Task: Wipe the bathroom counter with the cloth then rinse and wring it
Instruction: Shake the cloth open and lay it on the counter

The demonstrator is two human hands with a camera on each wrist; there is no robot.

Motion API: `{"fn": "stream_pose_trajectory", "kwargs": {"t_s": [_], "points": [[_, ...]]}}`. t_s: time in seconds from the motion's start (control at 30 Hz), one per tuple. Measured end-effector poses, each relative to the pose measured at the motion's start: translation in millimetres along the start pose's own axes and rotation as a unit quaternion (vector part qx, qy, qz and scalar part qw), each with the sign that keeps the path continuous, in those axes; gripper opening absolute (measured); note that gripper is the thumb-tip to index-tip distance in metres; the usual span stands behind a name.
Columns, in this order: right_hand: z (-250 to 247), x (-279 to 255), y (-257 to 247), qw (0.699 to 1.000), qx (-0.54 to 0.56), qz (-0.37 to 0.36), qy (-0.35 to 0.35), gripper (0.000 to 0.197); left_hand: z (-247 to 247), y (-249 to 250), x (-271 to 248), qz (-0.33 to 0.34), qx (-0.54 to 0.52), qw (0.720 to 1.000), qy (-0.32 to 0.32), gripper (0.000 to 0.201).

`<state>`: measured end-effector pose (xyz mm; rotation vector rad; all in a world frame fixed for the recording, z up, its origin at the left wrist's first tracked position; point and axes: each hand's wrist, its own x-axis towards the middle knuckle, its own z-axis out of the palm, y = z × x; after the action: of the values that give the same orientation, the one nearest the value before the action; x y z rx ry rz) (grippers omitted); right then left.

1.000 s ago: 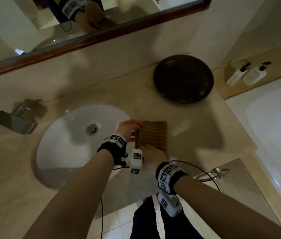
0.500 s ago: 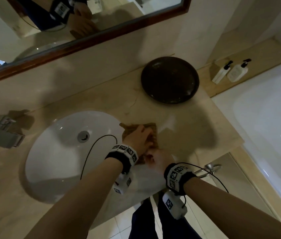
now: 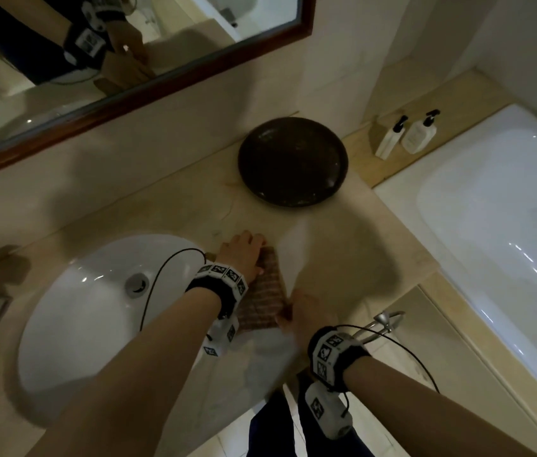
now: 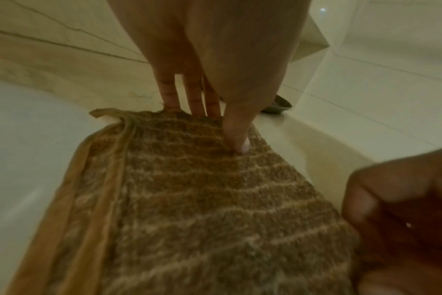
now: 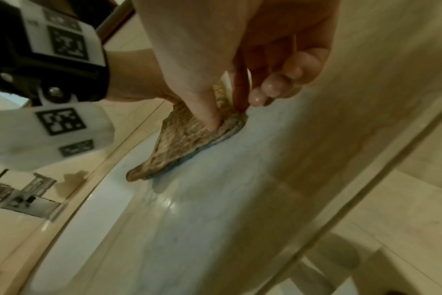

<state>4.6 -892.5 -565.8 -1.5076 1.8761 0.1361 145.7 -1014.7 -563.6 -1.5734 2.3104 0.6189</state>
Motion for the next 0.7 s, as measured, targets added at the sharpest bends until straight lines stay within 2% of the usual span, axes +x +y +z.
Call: {"fn": "stream_pose_trajectory", "kwargs": {"t_s": [0.13,0.23,0.3,0.33,0.4,0.47,0.53,0.6,0.7], "points": [[-1.3,0.5,-2.3,0.996,0.074,0.038,-0.021,0.020,-7.5,-1.9,9.5,-0.025,-0.028,0.997,-0.074,0.056],[-12.5,3.3,1.4,0.991,0.124,0.051,-0.013,0.015,-11.5,-4.9,9.3,-0.051,-0.055,0.991,-0.114,0.046],[-21.3,6.7,6.6,0.982,0.181,0.057,0.019,0.014,-11.0,-8.7,4.0,-0.069,-0.131,0.985,-0.094,0.029],[-24.3,9.3,10.1,0.973,0.219,0.064,0.035,0.014,-7.9,-12.1,1.3,-0.077,-0.187,0.976,-0.077,0.026],[-30.6,15.9,17.2,0.946,0.304,0.090,0.064,0.018,-2.6,-16.3,-6.4,-0.089,-0.298,0.949,-0.039,0.029],[-34.6,25.5,25.1,0.910,0.384,0.130,0.084,0.022,3.0,-15.6,-14.2,-0.097,-0.366,0.925,-0.003,0.037],[-39.2,35.5,30.7,0.883,0.439,0.147,0.078,0.019,7.9,-10.5,-20.4,-0.106,-0.395,0.912,0.023,0.043],[-44.0,39.2,33.7,0.878,0.454,0.135,0.063,0.013,10.5,-1.9,-26.2,-0.102,-0.390,0.914,0.053,0.035],[-45.7,39.3,36.2,0.869,0.476,0.125,0.048,0.018,11.4,9.9,-29.1,-0.101,-0.362,0.921,0.101,0.029]]}}
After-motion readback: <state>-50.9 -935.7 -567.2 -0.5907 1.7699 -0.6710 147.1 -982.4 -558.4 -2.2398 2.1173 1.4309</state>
